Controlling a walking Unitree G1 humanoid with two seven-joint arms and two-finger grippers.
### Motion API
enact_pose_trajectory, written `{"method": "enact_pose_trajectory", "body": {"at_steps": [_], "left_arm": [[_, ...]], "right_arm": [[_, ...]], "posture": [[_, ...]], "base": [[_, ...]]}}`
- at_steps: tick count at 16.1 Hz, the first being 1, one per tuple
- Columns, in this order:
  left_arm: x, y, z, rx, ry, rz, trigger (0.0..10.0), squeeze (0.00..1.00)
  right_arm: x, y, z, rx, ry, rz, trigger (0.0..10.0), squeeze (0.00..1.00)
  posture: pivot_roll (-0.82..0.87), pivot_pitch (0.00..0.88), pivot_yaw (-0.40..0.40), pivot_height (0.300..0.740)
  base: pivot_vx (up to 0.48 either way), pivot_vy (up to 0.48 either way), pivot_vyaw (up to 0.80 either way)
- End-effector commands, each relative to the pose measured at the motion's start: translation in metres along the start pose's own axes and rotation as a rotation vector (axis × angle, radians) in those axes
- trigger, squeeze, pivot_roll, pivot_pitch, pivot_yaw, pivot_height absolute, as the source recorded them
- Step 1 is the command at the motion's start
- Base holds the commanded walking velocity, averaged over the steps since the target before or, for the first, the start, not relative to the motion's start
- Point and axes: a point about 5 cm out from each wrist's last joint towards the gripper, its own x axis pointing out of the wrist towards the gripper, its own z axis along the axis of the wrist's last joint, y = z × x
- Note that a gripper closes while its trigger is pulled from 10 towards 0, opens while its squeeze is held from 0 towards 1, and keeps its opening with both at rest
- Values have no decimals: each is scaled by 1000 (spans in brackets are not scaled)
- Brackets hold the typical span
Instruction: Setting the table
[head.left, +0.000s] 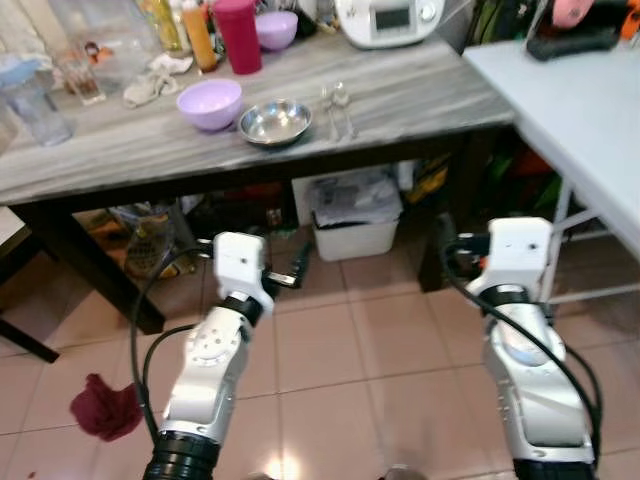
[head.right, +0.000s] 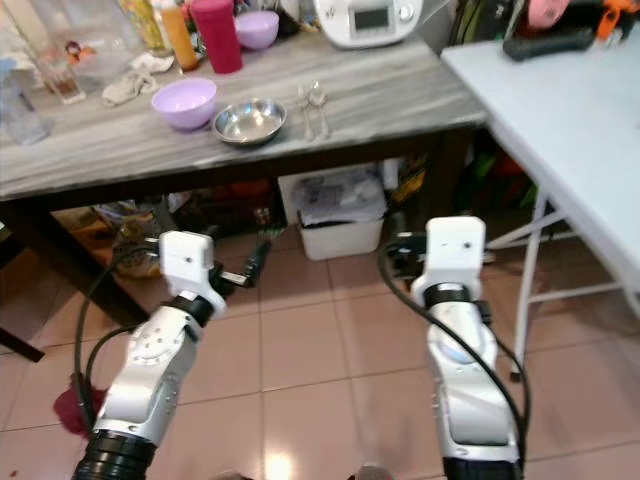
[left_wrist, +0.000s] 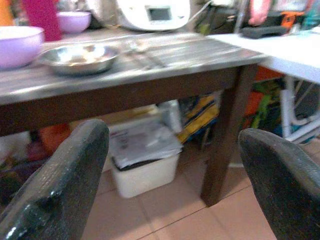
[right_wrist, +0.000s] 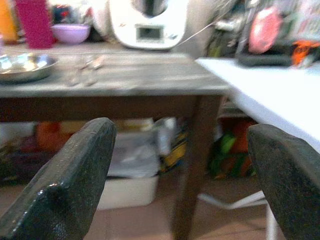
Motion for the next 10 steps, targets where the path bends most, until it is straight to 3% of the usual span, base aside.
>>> {"method": "enact_pose_trajectory", "body": {"at_steps": [1, 2, 10], "left_arm": [[-3, 11, 0, 23, 6, 21, 10000, 0], [-3, 10, 0, 22, 7, 17, 10000, 0], [-6, 12, 0, 27, 16, -2, 10000, 0]], "right_arm": [[0, 8, 3, 20, -13, 17, 10000, 0], [0, 6, 2, 28, -10, 8, 10000, 0], [1, 2, 0, 45, -8, -40, 10000, 0]], "posture": [[-233, 111, 111, 740], [-234, 111, 113, 740], [-233, 115, 112, 740]], "base": [[0, -480, 569], [0, -480, 550], [0, -480, 0]]}}
